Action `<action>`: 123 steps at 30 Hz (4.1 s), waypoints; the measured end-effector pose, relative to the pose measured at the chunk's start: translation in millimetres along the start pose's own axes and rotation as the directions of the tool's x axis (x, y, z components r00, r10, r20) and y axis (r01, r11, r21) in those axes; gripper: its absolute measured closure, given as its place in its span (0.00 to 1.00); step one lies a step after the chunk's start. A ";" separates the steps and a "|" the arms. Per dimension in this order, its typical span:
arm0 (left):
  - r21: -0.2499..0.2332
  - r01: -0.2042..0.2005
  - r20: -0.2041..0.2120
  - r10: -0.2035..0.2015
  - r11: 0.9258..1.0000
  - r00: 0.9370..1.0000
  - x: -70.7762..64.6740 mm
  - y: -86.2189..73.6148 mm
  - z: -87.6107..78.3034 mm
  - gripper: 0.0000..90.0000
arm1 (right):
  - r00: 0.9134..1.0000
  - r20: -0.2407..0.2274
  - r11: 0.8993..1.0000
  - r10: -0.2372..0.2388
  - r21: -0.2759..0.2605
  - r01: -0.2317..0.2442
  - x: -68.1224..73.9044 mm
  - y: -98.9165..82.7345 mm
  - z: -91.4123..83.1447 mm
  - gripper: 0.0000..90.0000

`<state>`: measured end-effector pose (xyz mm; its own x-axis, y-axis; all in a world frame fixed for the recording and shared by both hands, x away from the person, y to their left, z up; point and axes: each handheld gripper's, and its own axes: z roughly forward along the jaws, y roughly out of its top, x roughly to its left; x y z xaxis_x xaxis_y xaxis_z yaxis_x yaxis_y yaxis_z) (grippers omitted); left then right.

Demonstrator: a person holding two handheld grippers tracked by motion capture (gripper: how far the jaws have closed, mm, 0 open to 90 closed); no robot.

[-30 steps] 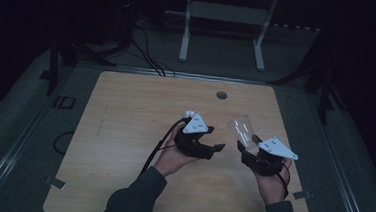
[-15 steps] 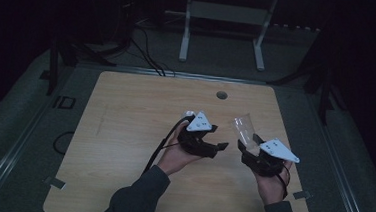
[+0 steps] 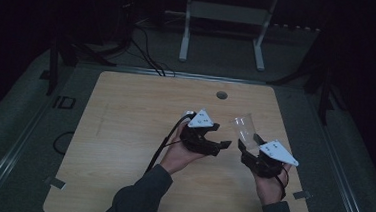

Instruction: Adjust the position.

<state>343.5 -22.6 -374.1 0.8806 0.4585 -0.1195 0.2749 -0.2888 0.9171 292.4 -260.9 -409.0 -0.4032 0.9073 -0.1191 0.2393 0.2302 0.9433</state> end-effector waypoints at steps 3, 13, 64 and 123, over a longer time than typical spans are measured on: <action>-0.002 0.005 0.002 -0.005 1.000 1.000 -0.4 0.8 0.5 0.31 | 1.000 0.003 1.000 -0.003 -0.006 0.003 0.3 0.0 -0.1 0.46; -0.003 0.058 0.027 -0.058 0.998 0.998 1.4 6.2 7.7 0.26 | 1.000 -0.002 1.000 -0.009 -0.028 0.009 3.2 1.1 -1.0 0.46; -0.016 0.209 0.091 -0.207 0.978 0.974 5.8 11.1 36.9 0.17 | 1.000 -0.015 0.998 -0.015 -0.062 0.014 8.1 3.0 -1.7 0.46; -0.025 0.100 0.004 -0.100 0.995 0.995 -8.7 17.6 43.9 0.34 | 0.984 -0.173 0.998 -0.044 0.040 0.052 0.3 6.4 3.1 0.34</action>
<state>357.6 -68.6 -373.6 0.8502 0.4819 -0.2117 0.3514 -0.2202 0.9100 296.5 -258.0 -404.0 -0.5603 0.8216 -0.1050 0.2534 0.2907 0.9226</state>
